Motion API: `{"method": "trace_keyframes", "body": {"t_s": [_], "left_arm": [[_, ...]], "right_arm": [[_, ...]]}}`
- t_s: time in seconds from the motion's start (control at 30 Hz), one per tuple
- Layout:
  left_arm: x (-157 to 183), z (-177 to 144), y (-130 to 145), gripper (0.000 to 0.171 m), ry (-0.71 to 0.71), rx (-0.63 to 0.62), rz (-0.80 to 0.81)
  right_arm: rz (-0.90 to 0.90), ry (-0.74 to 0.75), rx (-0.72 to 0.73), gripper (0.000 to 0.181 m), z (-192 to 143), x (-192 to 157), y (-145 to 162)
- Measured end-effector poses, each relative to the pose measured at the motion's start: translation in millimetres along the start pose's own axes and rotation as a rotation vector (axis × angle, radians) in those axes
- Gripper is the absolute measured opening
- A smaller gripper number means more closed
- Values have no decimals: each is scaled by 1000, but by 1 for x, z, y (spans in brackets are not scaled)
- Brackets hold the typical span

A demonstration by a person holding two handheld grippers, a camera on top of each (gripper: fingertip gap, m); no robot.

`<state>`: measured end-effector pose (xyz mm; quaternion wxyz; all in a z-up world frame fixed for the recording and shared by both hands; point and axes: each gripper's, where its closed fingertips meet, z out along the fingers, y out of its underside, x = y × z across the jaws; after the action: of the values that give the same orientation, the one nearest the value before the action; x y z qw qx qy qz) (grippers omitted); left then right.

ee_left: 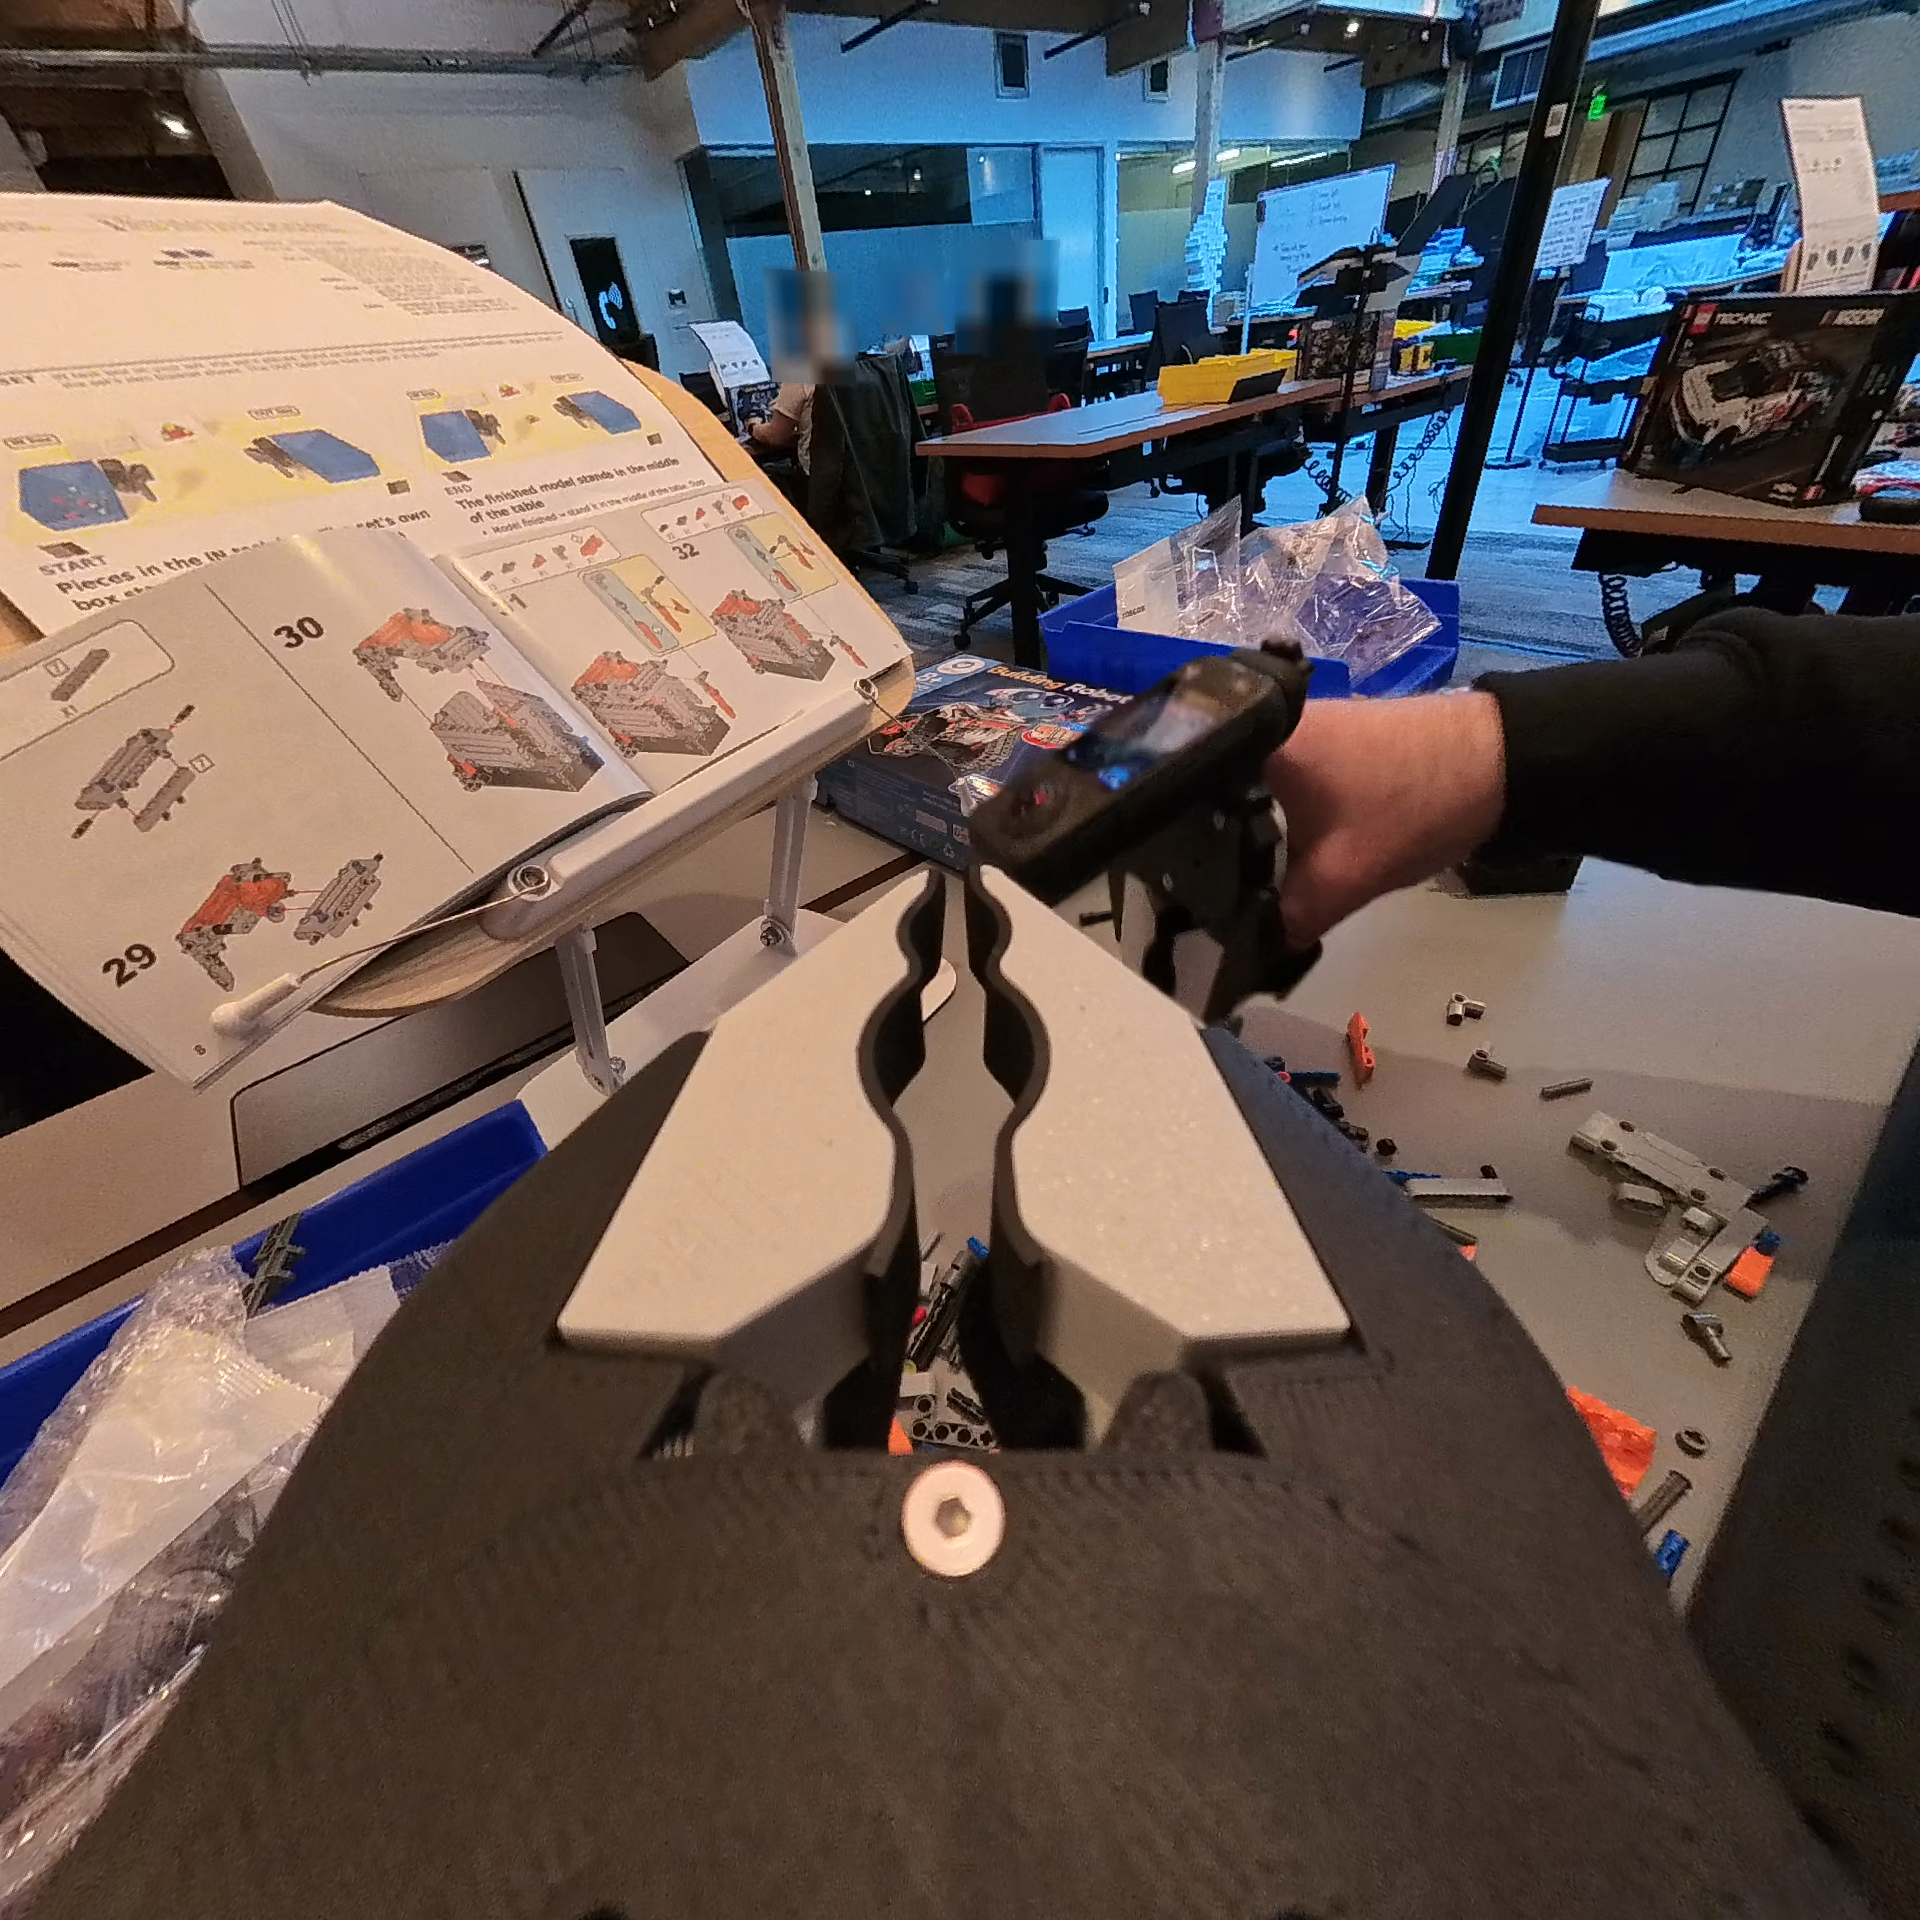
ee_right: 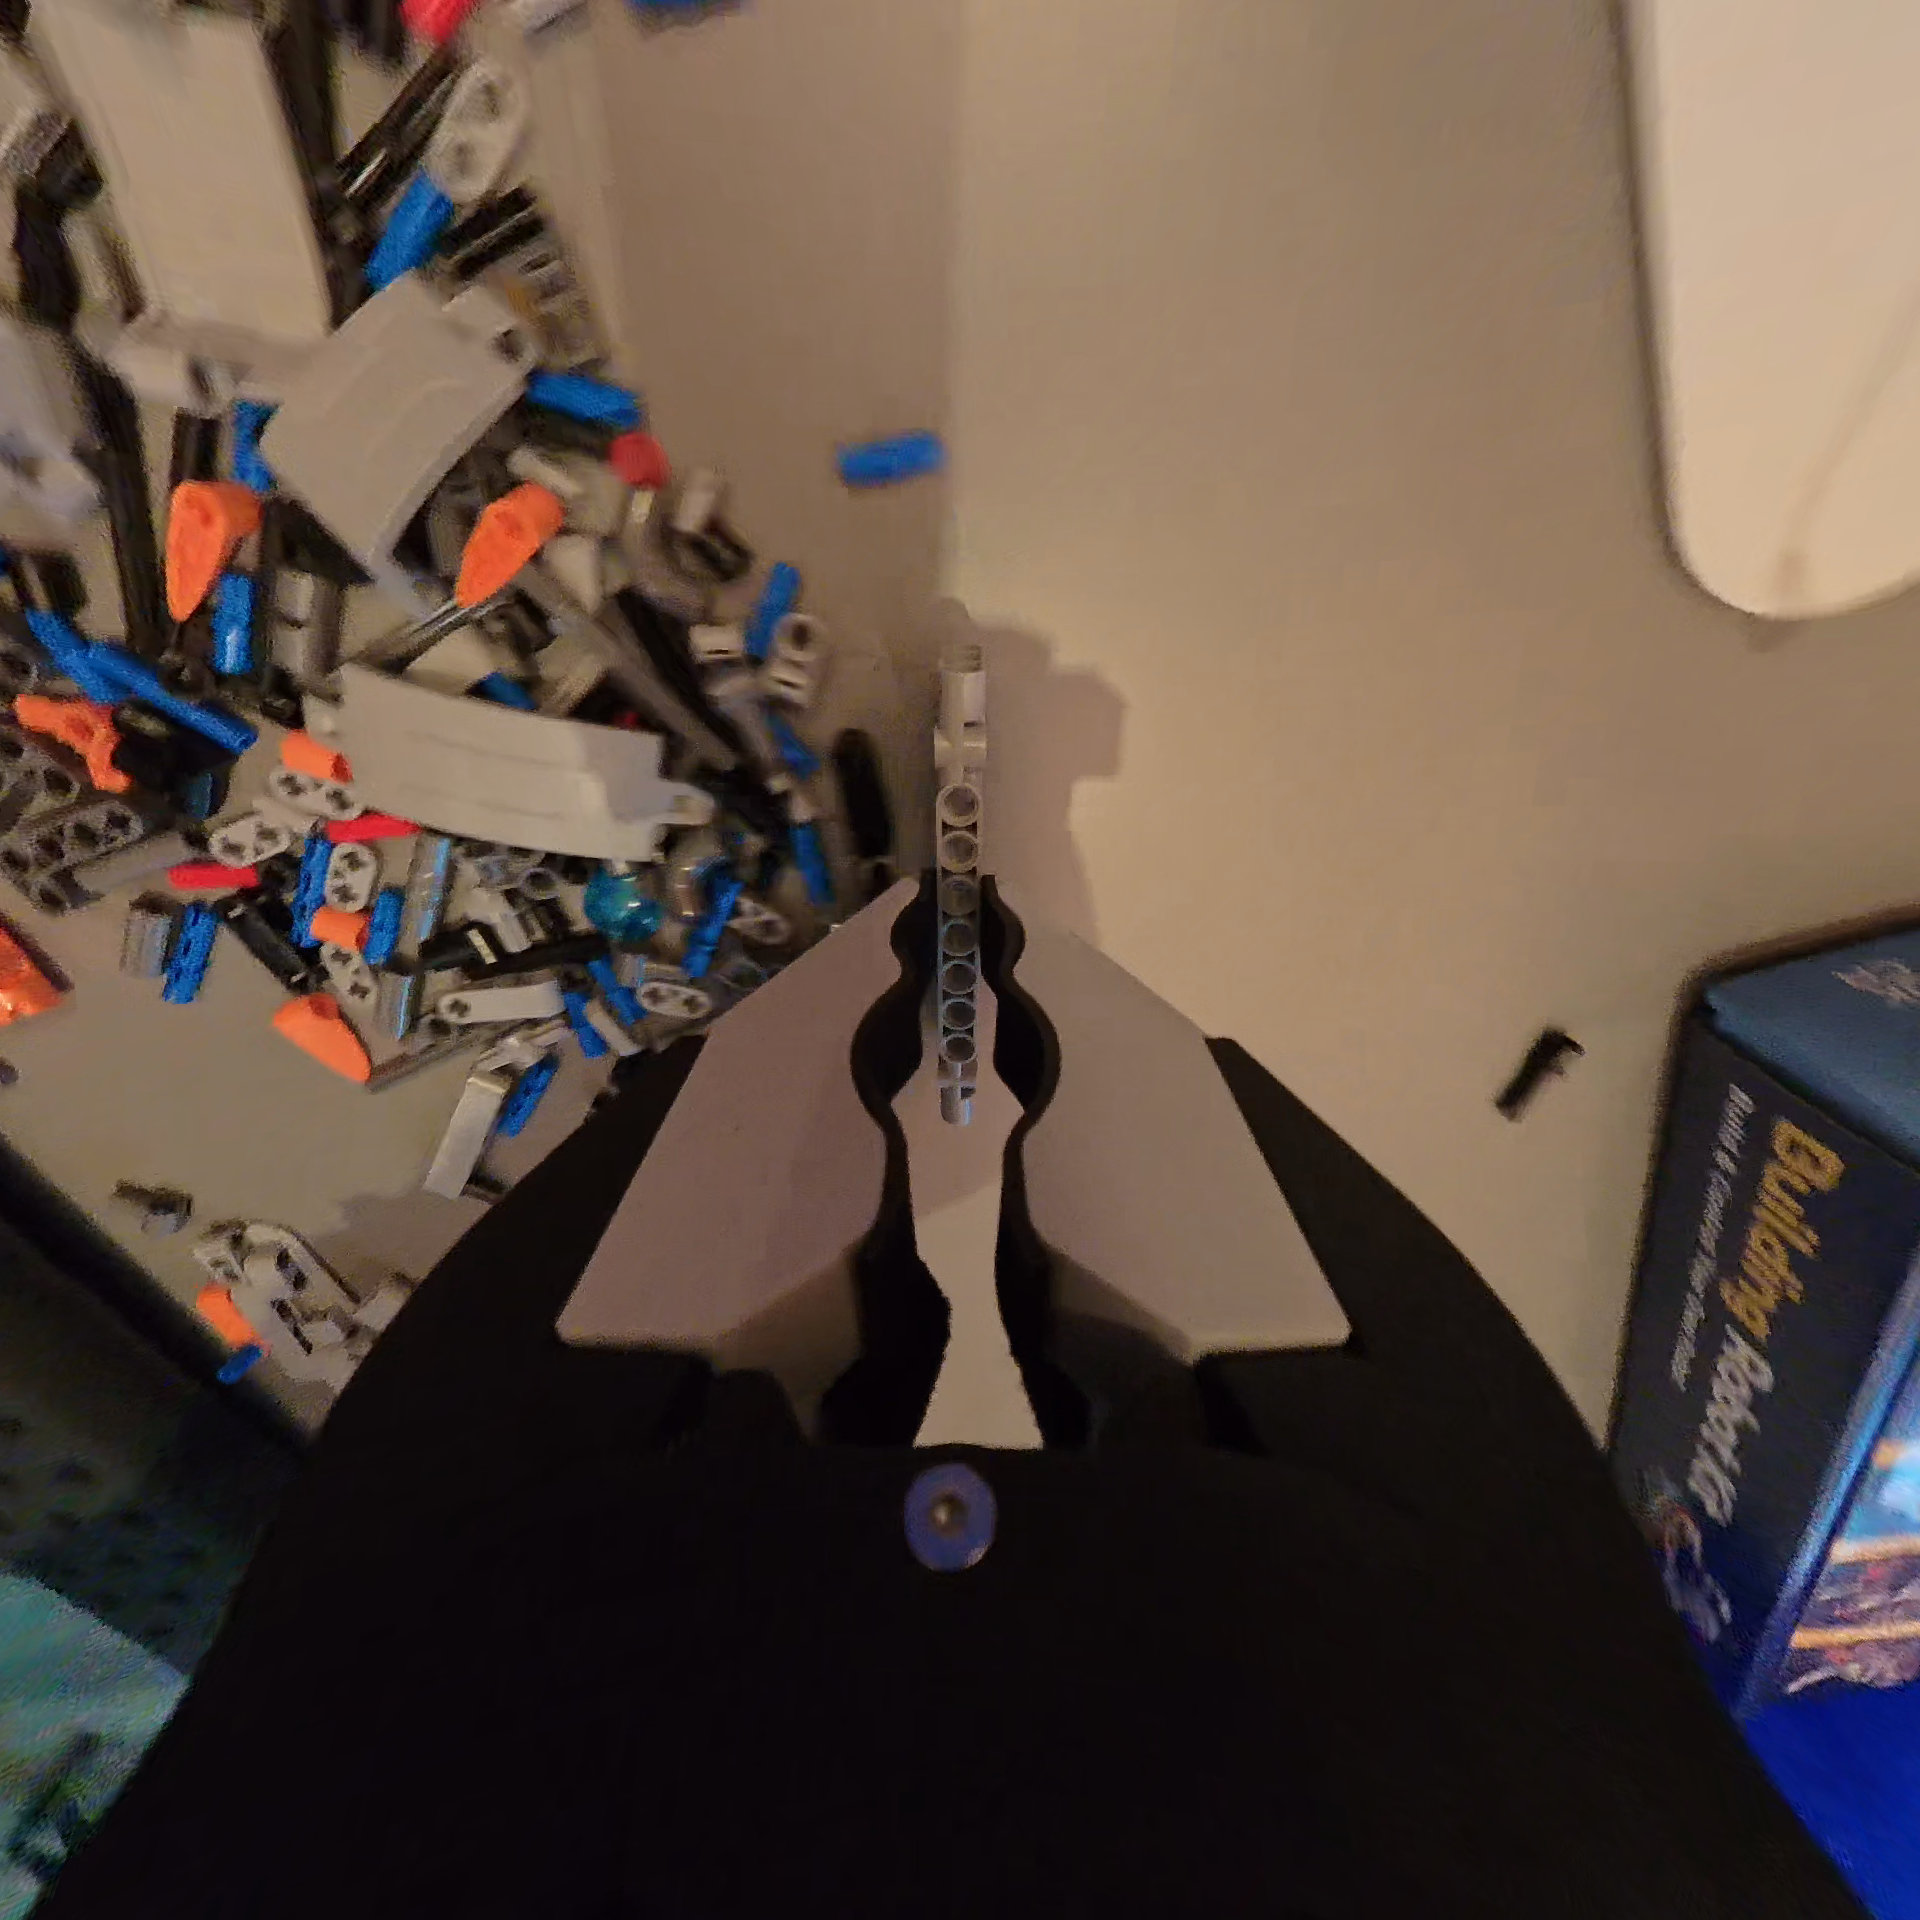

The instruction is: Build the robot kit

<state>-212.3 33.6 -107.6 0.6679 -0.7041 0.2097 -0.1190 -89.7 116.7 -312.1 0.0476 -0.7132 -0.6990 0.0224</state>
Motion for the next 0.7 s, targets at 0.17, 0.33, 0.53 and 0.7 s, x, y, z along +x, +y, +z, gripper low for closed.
{"method": "trace_keyframes", "body": {"t_s": [0.17, 0.33, 0.53, 0.7], "left_arm": [[-1, 2, 2, 1, 0, -9, -1], [-1, 3, 4, 1, 0, -14, 0], [-1, 5, 6, 1, 4, -23, 0], [-1, 4, 5, 1, 0, -21, 4]], "right_arm": [[174, 235, 24, 4, -35, 96, 29], [195, 338, -87, 5, -14, 143, 57], [225, 317, -112, 5, 9, 148, 59], [186, 226, -67, 5, 10, 120, 27]]}}
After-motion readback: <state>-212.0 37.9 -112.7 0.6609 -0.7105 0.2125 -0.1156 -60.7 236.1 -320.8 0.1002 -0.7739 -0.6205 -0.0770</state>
